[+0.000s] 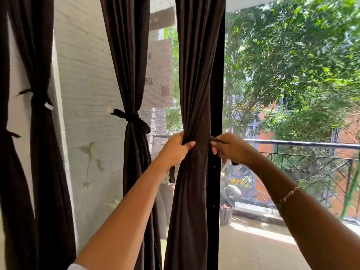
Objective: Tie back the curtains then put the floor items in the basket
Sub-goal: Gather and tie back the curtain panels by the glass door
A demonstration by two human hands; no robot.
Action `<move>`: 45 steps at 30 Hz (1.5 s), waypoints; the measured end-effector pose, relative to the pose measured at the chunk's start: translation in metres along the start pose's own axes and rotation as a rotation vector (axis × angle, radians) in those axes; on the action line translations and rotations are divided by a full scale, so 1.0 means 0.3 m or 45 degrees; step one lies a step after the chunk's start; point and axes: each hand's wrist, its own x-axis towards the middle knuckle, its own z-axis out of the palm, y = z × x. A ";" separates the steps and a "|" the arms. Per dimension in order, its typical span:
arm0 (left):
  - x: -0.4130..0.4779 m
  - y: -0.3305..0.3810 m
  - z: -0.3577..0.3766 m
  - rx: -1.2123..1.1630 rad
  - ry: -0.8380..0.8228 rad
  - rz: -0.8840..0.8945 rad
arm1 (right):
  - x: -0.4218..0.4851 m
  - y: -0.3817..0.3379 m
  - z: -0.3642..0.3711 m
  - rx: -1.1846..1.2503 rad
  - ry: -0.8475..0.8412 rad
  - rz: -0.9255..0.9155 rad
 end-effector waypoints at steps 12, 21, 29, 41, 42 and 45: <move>-0.075 0.130 0.019 -0.174 -0.206 -0.407 | -0.095 -0.062 0.073 1.301 -0.386 0.494; -0.099 0.166 0.076 0.637 0.487 0.133 | -0.109 -0.082 0.167 0.835 0.166 0.157; -0.033 0.152 0.112 0.728 0.189 -0.021 | -0.177 -0.069 0.226 -0.058 0.395 -0.149; -0.080 0.070 0.059 0.261 -0.057 0.149 | -0.209 -0.086 0.113 -0.340 0.677 -0.439; -0.089 0.072 0.056 0.206 -0.074 0.167 | -0.194 -0.097 0.089 -0.429 0.689 -0.599; -0.103 0.055 0.035 0.148 -0.101 0.194 | -0.130 -0.109 0.032 -0.597 0.526 -0.855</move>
